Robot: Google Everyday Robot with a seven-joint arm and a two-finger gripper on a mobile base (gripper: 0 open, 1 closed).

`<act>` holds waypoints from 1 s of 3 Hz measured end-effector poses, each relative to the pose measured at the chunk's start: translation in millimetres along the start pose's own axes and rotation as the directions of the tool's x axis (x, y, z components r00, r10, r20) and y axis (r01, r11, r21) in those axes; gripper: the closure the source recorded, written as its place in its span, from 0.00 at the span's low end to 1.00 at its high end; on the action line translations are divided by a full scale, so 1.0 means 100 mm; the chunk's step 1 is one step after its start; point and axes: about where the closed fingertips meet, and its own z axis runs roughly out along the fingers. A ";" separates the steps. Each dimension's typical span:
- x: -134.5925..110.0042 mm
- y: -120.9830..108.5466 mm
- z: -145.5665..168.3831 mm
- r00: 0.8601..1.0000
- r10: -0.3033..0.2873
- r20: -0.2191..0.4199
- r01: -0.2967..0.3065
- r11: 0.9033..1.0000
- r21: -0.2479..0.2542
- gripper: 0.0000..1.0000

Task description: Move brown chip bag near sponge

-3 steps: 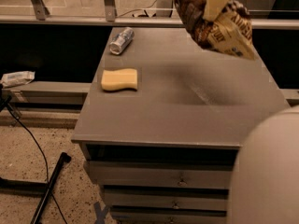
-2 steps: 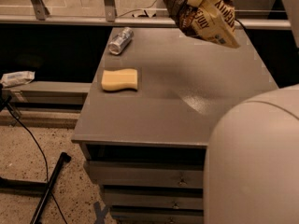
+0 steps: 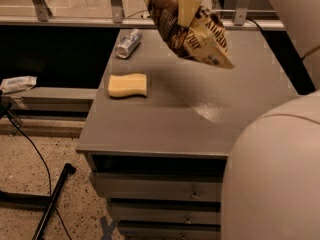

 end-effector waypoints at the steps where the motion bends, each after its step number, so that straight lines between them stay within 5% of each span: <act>1: 0.13 0.32 0.37 0.999 0.019 -0.049 -0.023 0.996 -0.083 1.00; 2: 0.15 0.58 0.57 0.997 0.014 -0.078 -0.024 0.991 -0.132 1.00; 3: 0.13 0.61 0.65 0.997 0.011 -0.077 -0.021 0.990 -0.136 0.78</act>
Offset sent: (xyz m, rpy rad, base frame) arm -0.0555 0.0198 -0.1109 -0.0447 0.2452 -0.0149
